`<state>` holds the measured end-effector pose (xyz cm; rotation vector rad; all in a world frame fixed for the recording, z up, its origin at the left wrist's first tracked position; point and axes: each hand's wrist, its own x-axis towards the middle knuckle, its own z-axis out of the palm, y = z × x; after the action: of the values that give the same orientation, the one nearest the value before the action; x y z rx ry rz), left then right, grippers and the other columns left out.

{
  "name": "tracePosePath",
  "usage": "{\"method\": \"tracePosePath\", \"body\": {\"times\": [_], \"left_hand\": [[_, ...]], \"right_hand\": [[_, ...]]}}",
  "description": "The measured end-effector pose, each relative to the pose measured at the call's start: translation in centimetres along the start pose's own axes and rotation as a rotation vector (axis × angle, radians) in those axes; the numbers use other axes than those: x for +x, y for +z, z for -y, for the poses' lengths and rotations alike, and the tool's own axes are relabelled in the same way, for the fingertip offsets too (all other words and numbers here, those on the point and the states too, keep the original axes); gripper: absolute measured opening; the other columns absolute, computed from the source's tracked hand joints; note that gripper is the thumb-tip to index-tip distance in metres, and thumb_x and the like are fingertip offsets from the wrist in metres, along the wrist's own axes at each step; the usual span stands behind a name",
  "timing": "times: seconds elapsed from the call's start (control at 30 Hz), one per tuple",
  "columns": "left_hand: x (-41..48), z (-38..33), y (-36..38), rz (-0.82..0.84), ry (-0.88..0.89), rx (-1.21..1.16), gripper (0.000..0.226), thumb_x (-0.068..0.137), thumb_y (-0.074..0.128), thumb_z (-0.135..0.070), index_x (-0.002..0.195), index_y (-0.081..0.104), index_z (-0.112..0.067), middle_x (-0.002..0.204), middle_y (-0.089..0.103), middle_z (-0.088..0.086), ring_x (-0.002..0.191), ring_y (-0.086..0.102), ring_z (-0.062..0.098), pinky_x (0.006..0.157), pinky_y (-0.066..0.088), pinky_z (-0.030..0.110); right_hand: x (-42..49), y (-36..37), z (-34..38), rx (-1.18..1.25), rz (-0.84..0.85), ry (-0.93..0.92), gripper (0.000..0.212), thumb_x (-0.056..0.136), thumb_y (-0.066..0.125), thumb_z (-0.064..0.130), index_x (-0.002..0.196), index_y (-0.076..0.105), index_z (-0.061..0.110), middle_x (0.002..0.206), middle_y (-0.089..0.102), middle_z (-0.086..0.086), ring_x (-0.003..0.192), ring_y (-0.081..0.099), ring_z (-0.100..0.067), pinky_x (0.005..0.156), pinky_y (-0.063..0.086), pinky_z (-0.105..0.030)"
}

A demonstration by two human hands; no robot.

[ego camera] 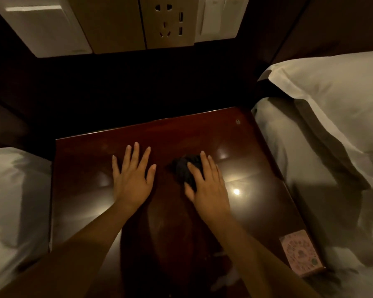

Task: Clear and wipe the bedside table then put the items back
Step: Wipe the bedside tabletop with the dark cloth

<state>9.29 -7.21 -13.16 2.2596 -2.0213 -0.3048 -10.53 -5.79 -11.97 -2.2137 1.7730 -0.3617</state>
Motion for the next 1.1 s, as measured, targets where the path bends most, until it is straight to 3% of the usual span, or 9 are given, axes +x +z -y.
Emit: {"method": "tracePosePath", "body": {"times": [0.1, 0.27, 0.53, 0.63, 0.87, 1.1], "left_hand": [[0.0, -0.2, 0.3, -0.022, 0.001, 0.021, 0.063, 0.091, 0.007, -0.052, 0.149, 0.017, -0.028, 0.16, 0.011, 0.003, 0.149, 0.004, 0.019, 0.118, -0.002, 0.051], [-0.1, -0.2, 0.4, -0.028, 0.002, 0.031, 0.062, 0.092, 0.009, -0.05, 0.148, 0.02, -0.026, 0.16, 0.016, 0.005, 0.149, 0.008, 0.02, 0.118, 0.001, 0.052], [0.1, -0.3, -0.2, -0.003, 0.008, 0.04, 0.058, 0.094, 0.017, -0.046, 0.147, 0.026, -0.024, 0.158, 0.022, 0.007, 0.148, 0.014, 0.024, 0.117, 0.008, 0.056], [0.1, -0.1, -0.1, 0.016, 0.008, 0.042, 0.058, 0.094, 0.015, -0.048, 0.148, 0.022, -0.026, 0.159, 0.018, 0.005, 0.149, 0.01, 0.022, 0.118, 0.004, 0.054], [0.1, -0.1, 0.1, 0.001, 0.008, 0.044, 0.056, 0.095, 0.017, -0.047, 0.147, 0.024, -0.025, 0.158, 0.021, 0.007, 0.148, 0.013, 0.023, 0.117, 0.006, 0.055], [0.1, -0.4, 0.3, 0.01, 0.002, 0.061, 0.057, 0.095, 0.016, -0.046, 0.148, 0.022, -0.025, 0.159, 0.019, 0.007, 0.148, 0.012, 0.024, 0.117, 0.008, 0.057]], "right_hand": [[3.3, 0.5, 0.5, 0.036, -0.018, 0.044, 0.055, 0.088, 0.054, 0.034, 0.139, 0.038, 0.024, 0.157, 0.018, -0.014, 0.145, 0.016, -0.032, 0.118, 0.019, -0.045], [7.5, 1.8, 2.8, 0.088, 0.022, 0.01, 0.059, 0.091, 0.044, 0.048, 0.144, 0.02, 0.037, 0.159, 0.007, -0.01, 0.146, 0.003, -0.032, 0.118, 0.012, -0.045], [12.0, 1.9, 1.2, 0.024, -0.109, 0.045, 0.049, 0.09, 0.051, 0.036, 0.136, 0.044, 0.023, 0.15, 0.033, -0.019, 0.139, 0.029, -0.037, 0.117, 0.021, -0.045], [13.4, 0.6, -1.7, -0.037, -0.116, 0.142, 0.049, 0.09, 0.047, 0.036, 0.137, 0.042, 0.022, 0.151, 0.031, -0.02, 0.14, 0.028, -0.036, 0.118, 0.016, -0.043], [13.6, -3.3, -8.2, -0.145, -0.173, 0.296, 0.051, 0.091, 0.046, 0.038, 0.137, 0.041, 0.016, 0.148, 0.034, -0.022, 0.138, 0.031, -0.037, 0.117, 0.02, -0.048], [14.4, -2.7, -6.7, -0.049, -0.17, 0.284, 0.055, 0.087, 0.051, 0.045, 0.132, 0.045, 0.013, 0.153, 0.025, -0.02, 0.142, 0.02, -0.037, 0.117, 0.02, -0.045]]}}
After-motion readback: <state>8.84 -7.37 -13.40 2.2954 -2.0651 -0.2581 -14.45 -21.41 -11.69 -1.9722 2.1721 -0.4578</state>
